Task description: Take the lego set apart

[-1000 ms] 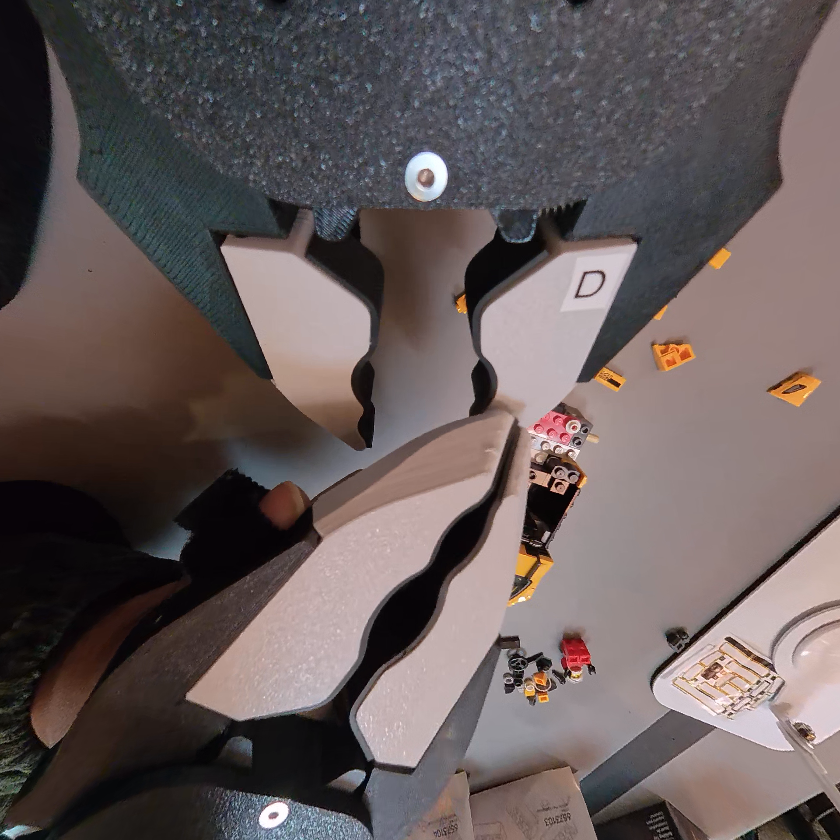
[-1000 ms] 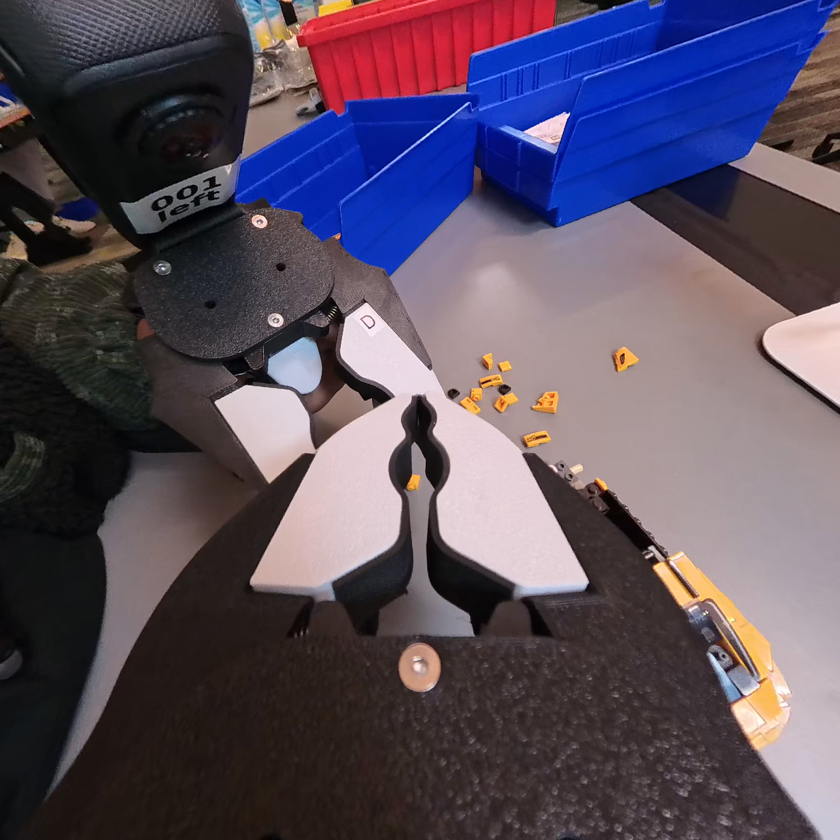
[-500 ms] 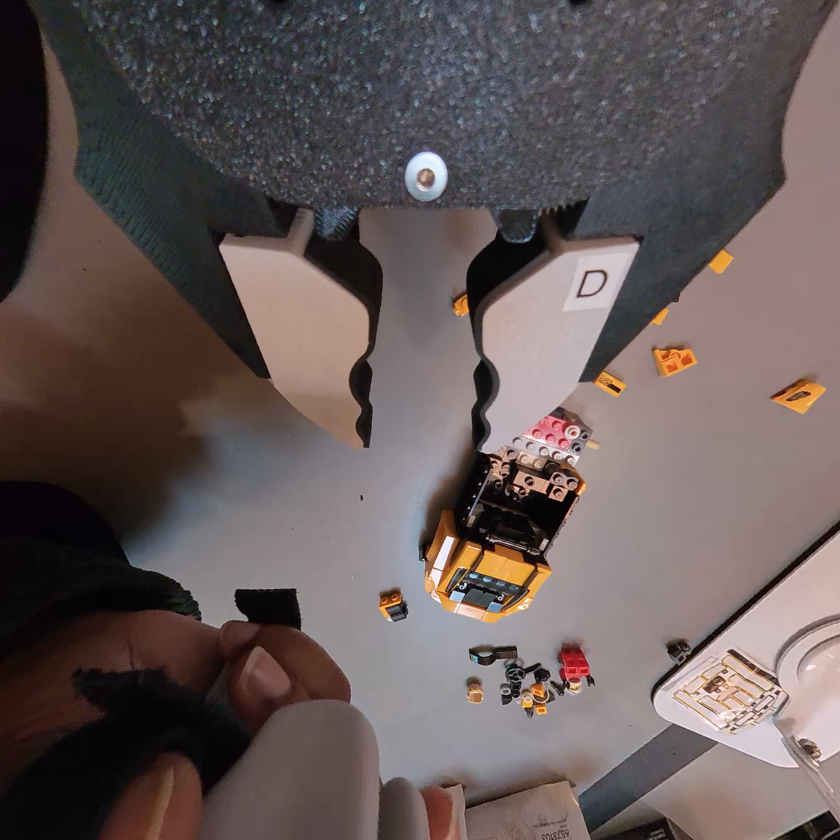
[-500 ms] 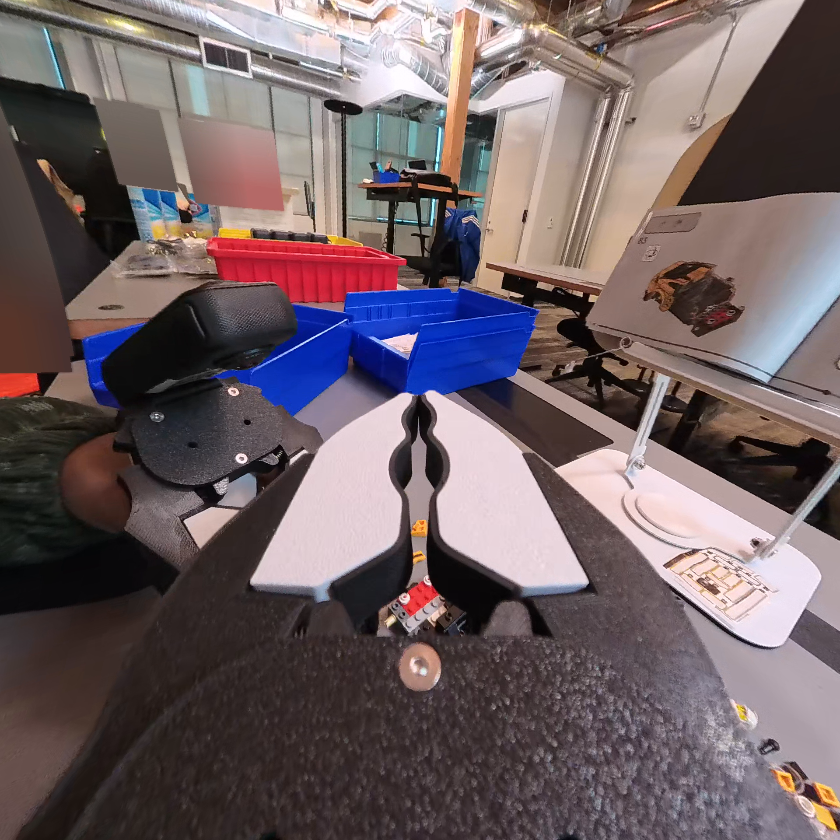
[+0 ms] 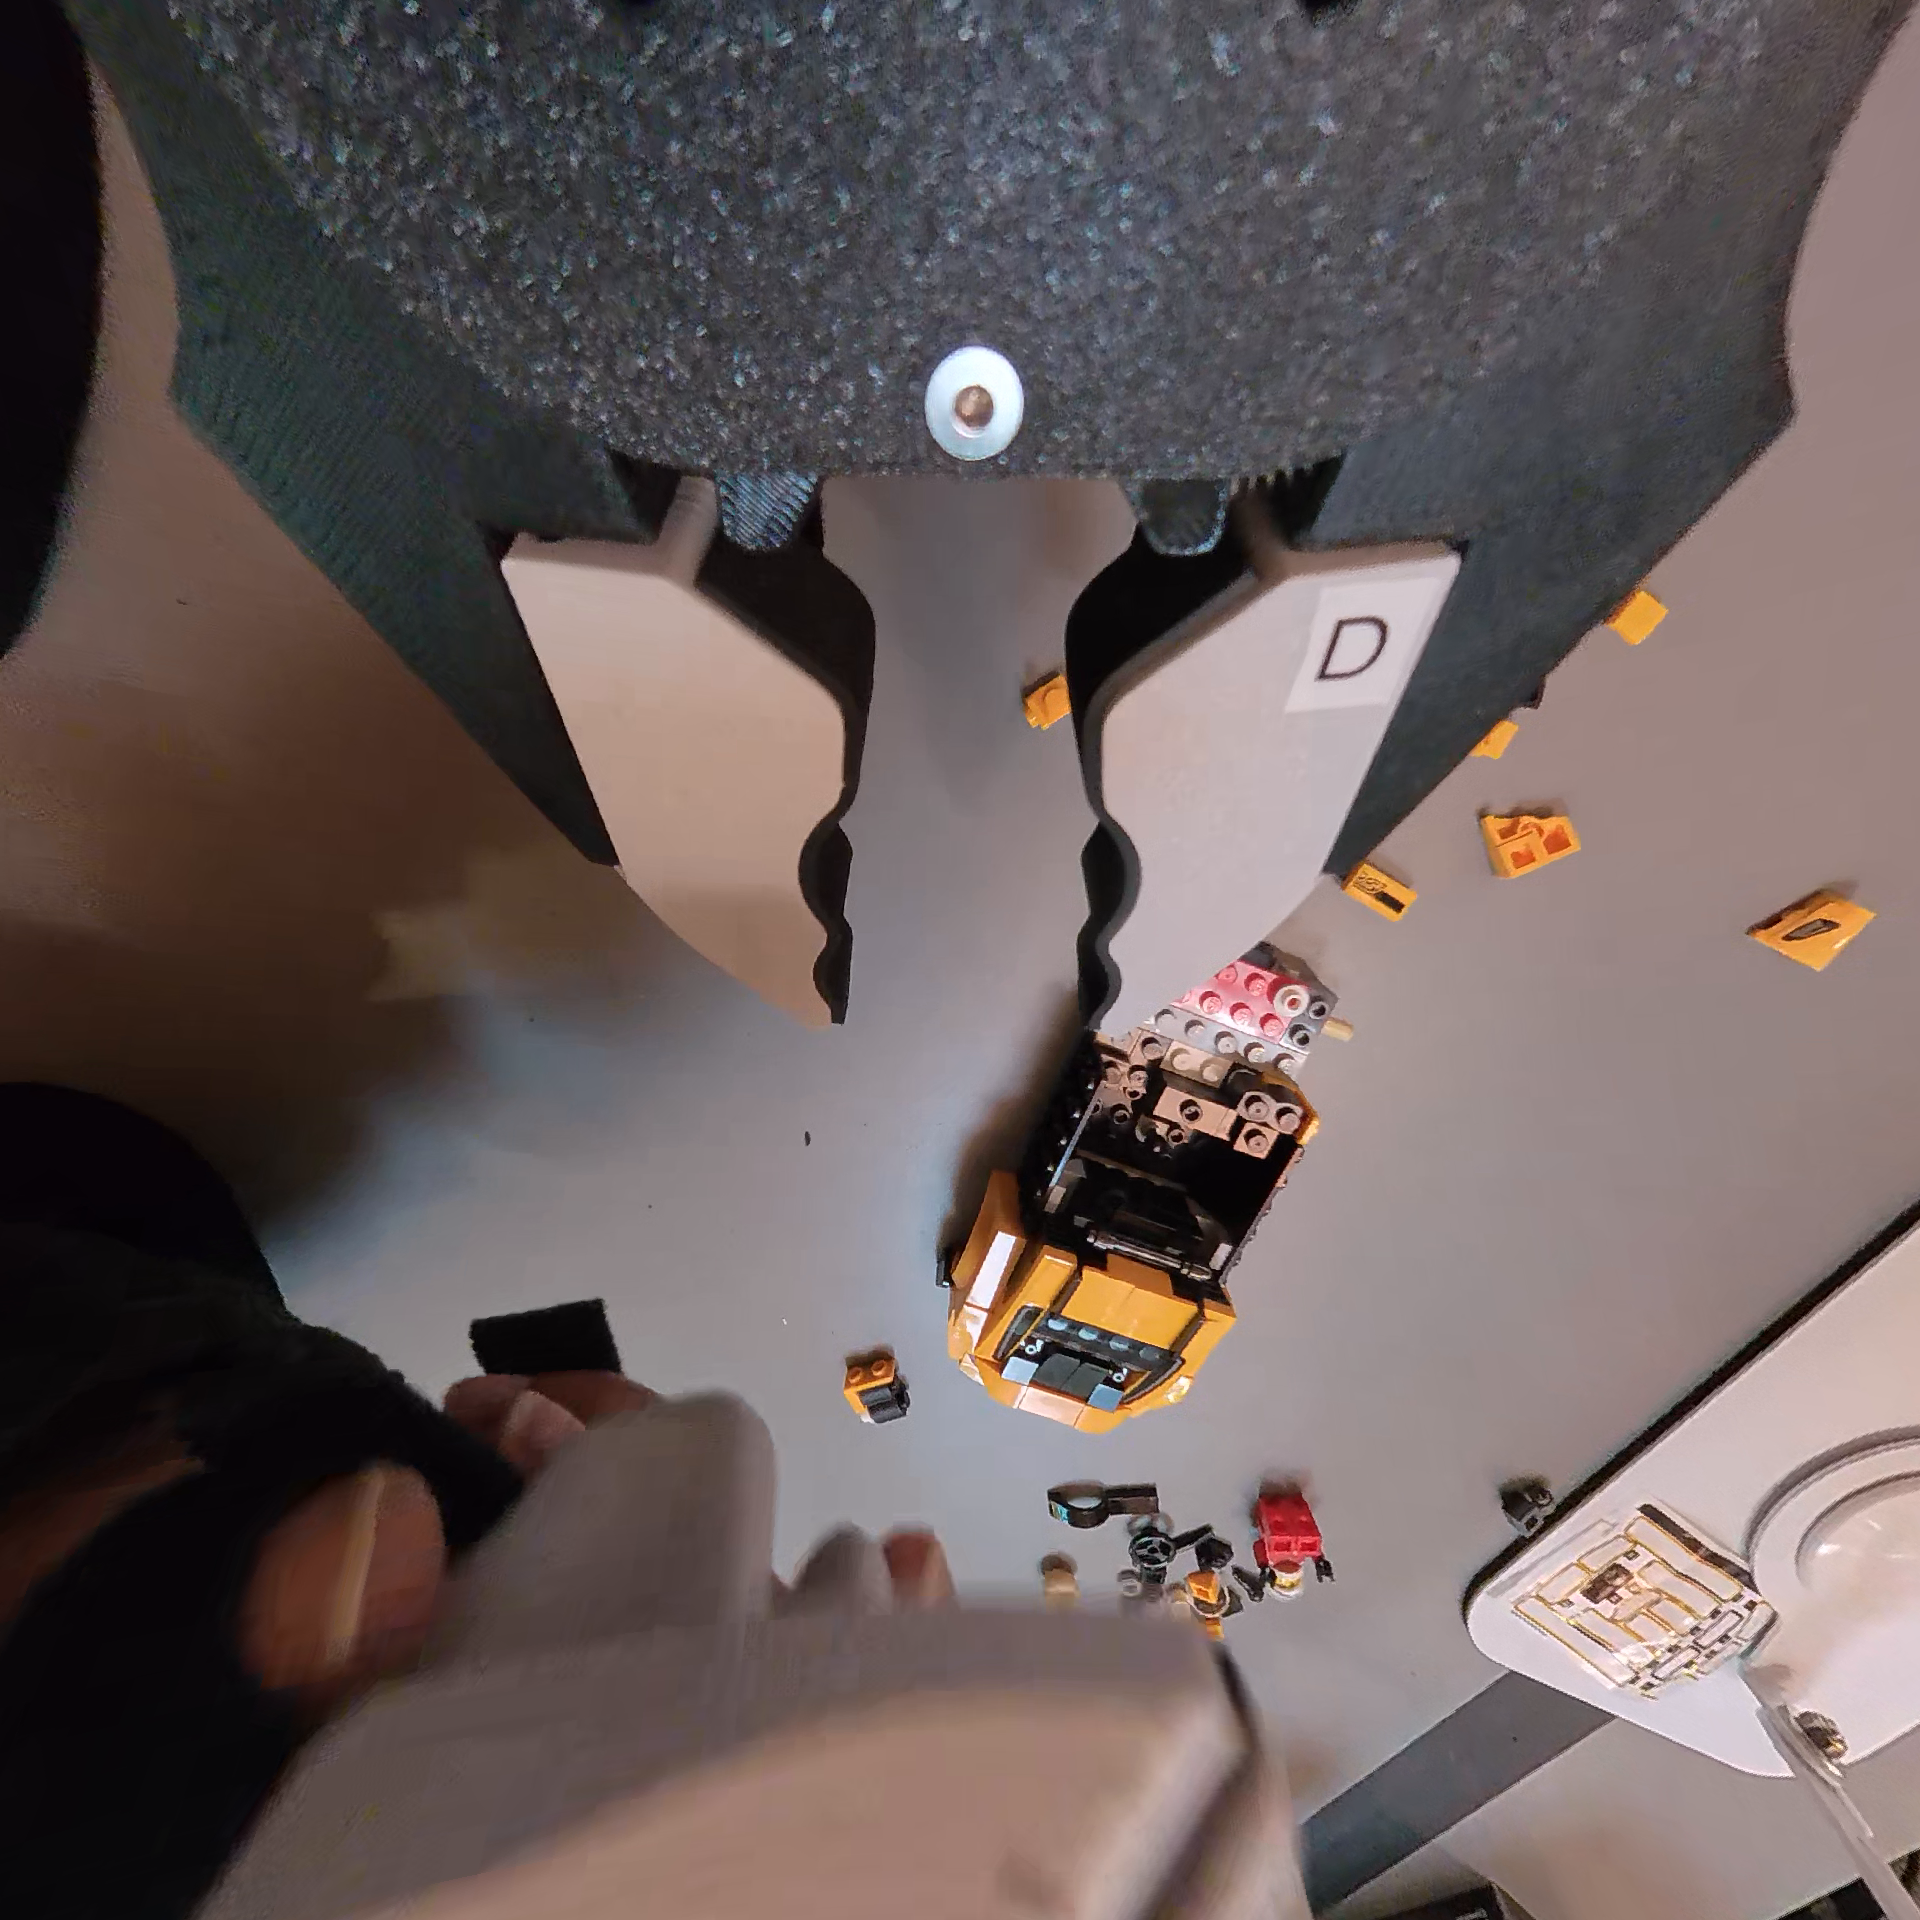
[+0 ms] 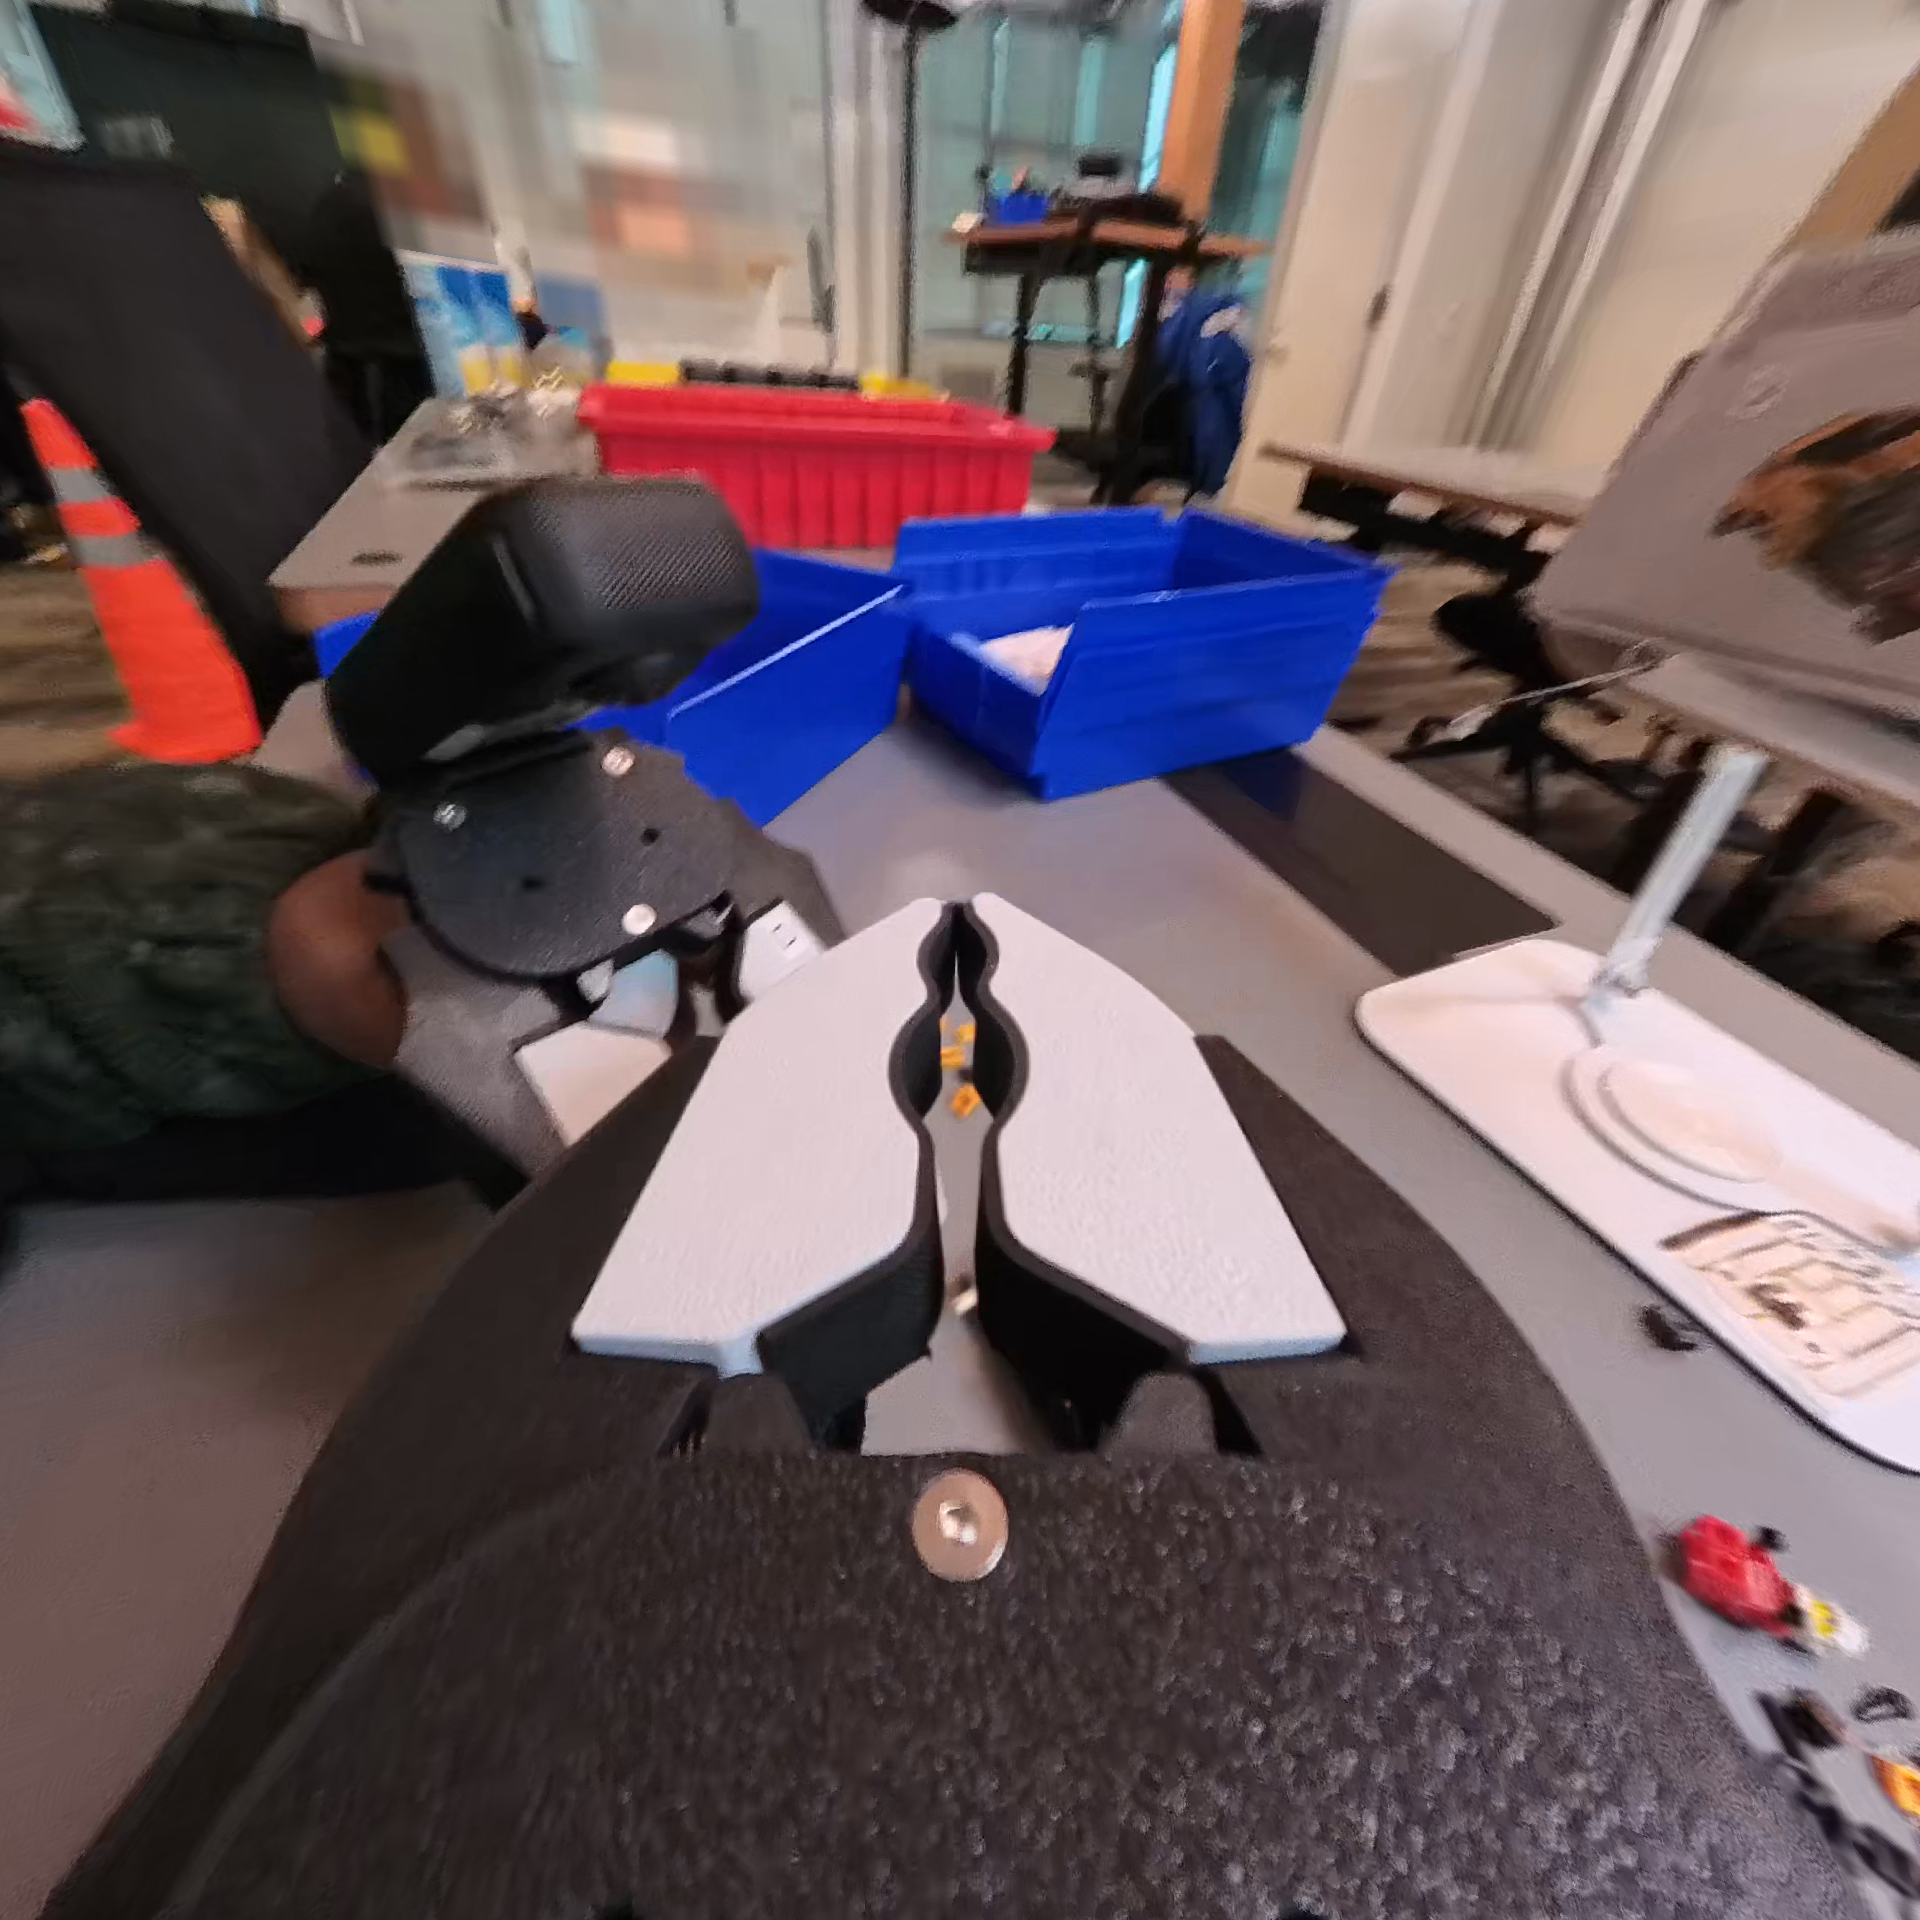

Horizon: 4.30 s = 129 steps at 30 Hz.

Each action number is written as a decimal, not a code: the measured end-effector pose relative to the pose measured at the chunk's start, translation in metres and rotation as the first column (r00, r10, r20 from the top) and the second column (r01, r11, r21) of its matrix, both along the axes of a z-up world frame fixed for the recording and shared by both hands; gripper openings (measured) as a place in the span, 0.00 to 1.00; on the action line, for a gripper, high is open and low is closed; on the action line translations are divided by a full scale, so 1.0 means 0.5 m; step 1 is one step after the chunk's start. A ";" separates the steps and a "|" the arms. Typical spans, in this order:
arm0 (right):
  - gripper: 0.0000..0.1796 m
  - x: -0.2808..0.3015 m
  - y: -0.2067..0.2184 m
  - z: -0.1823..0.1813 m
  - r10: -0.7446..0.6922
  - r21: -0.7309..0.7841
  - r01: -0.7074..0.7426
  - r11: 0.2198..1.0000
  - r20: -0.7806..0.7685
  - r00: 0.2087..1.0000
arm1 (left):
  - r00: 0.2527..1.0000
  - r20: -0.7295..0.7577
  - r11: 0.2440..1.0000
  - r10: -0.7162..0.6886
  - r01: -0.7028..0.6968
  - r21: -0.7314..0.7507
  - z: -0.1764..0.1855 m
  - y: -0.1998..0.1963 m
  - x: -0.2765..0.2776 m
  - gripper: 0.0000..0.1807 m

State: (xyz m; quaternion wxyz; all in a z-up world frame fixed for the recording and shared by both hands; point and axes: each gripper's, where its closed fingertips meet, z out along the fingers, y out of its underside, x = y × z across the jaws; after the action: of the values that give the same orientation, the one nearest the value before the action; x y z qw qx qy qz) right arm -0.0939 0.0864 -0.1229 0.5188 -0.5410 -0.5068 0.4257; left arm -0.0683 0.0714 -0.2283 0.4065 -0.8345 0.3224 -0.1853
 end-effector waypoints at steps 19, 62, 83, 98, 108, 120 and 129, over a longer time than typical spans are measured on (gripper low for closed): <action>0.00 0.235 0.091 -0.164 -0.440 0.051 0.441 0.896 0.222 0.870 | 0.995 -0.008 0.989 0.096 -0.094 0.112 -0.015 0.039 -0.052 0.21; 0.20 0.206 0.091 -0.264 -0.289 -0.022 0.326 0.945 0.410 0.865 | 0.940 -0.104 0.942 -0.326 0.312 -0.124 -0.103 -0.018 0.019 0.26; 0.14 0.294 0.139 -0.308 -0.313 0.041 0.366 0.930 0.612 0.726 | 0.948 -0.183 0.966 -0.259 0.254 -0.051 -0.107 -0.008 0.047 0.14; 0.13 0.202 0.049 -0.233 -0.152 -0.104 0.207 0.973 0.390 0.908 | 0.989 -0.112 0.980 -0.098 0.116 0.162 -0.001 0.050 -0.036 0.19; 0.16 0.160 -0.012 -0.264 -0.084 0.001 0.095 0.996 0.472 0.878 | 0.950 -0.203 0.971 -0.238 0.228 -0.072 -0.060 -0.041 -0.112 0.10; 0.14 0.176 0.019 -0.252 -0.155 0.007 0.169 0.986 0.441 0.884 | 0.929 -0.256 0.959 -0.269 0.235 -0.157 -0.118 -0.043 -0.094 0.06; 0.14 0.213 0.081 -0.202 -0.302 -0.065 0.336 0.940 0.300 0.905 | 0.965 -0.251 0.996 0.072 -0.081 -0.027 -0.093 0.048 -0.208 0.23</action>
State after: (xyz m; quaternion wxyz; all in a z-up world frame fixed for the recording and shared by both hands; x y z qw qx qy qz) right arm 0.0128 0.1269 -0.2237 0.4708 -0.7014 -0.4554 0.2811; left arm -0.1723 0.0952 -0.2749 0.3540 -0.8705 0.3349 -0.0691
